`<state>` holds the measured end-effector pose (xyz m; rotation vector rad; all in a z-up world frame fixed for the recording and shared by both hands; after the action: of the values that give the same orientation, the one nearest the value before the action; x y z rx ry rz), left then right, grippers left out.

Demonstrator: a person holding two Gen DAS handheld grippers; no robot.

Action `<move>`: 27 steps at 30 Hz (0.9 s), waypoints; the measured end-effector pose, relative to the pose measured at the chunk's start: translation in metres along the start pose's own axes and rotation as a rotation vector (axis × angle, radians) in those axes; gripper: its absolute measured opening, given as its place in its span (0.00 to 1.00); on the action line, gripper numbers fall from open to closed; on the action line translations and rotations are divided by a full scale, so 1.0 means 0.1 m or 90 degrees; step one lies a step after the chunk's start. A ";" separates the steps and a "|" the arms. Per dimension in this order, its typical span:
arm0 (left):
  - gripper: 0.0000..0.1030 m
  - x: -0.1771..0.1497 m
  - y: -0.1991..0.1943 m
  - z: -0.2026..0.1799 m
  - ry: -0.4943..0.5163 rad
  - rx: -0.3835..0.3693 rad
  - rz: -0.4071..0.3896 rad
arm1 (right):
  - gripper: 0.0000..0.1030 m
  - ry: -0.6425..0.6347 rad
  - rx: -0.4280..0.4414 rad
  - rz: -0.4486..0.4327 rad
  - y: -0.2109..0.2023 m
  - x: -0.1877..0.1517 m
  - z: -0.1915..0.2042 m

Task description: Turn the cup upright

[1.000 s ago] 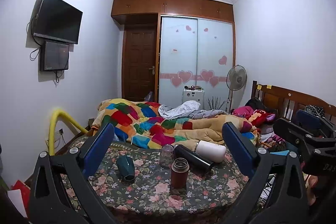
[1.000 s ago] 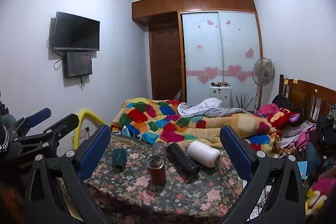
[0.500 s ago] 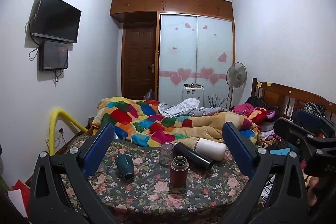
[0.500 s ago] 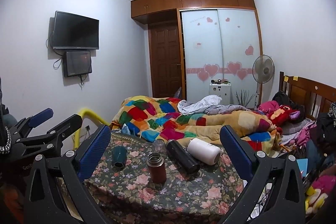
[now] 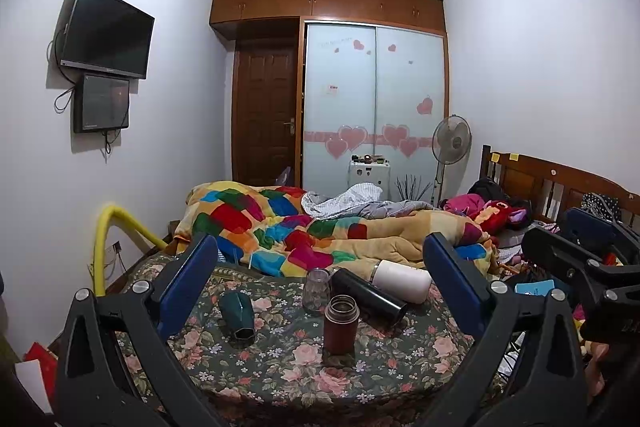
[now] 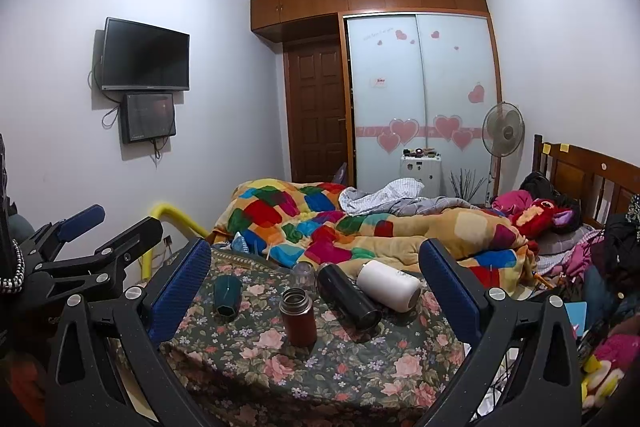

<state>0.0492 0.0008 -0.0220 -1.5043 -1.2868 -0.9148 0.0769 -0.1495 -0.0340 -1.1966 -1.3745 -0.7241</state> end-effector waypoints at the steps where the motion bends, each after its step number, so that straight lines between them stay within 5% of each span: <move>1: 1.00 0.00 0.00 0.00 0.000 0.000 0.000 | 1.00 0.000 0.001 0.000 0.00 0.00 0.00; 27: 1.00 -0.04 0.04 0.01 -0.004 -0.005 0.009 | 1.00 0.002 0.005 0.008 0.00 -0.05 -0.06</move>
<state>0.0526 0.0005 -0.0269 -1.5217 -1.2777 -0.9072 0.0785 -0.1562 -0.0372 -1.1965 -1.3651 -0.7104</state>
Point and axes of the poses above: each gripper's, at about its wrist camera, not at the fingertips, and y roughly the way its jaws point, z to its left, x to its top, the point moved 7 cm from there along y, roughly the way its jaws point, and after that the axes turned 15 degrees about -y, right-handed, at the moved point
